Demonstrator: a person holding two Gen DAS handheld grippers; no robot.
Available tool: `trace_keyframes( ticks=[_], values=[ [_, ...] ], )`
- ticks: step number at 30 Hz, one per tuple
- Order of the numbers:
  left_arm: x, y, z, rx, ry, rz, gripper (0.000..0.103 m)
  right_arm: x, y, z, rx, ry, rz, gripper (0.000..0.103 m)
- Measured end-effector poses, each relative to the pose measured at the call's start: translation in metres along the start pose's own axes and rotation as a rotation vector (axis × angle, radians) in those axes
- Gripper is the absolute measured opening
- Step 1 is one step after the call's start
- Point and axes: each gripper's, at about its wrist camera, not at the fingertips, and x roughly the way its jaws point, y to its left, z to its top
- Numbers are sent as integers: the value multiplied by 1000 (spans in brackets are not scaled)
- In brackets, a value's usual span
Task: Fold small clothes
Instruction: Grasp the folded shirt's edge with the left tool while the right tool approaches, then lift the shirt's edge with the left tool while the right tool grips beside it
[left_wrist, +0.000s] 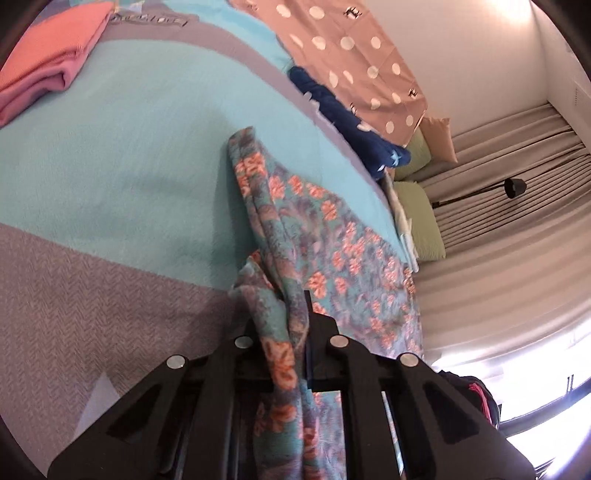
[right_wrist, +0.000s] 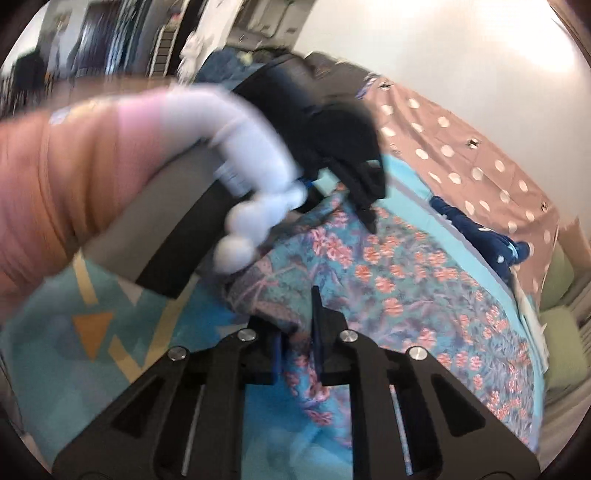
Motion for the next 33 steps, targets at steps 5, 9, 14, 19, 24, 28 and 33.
trace_keyframes(
  ticks=[5, 9, 14, 19, 24, 28, 33],
  values=[
    [-2, -31, 6, 31, -16, -35, 9, -19, -32, 1, 102, -53, 11, 12],
    [5, -58, 8, 79, -11, -36, 9, -32, -45, -4, 162, -72, 16, 12],
    [17, -83, 6, 96, -1, -37, 9, -48, -72, -12, 267, -94, 47, 12],
    [29, -106, 4, 115, 8, -33, 9, -62, -109, -26, 371, -115, 68, 13],
    [51, -136, 0, 151, 27, -35, 9, -75, -141, -45, 444, -136, 66, 13],
    [75, -162, -7, 187, 53, -22, 9, -84, -168, -66, 526, -145, 76, 13],
    [111, -192, -16, 217, 93, -4, 9, -94, -202, -93, 619, -150, 65, 13]
  ],
)
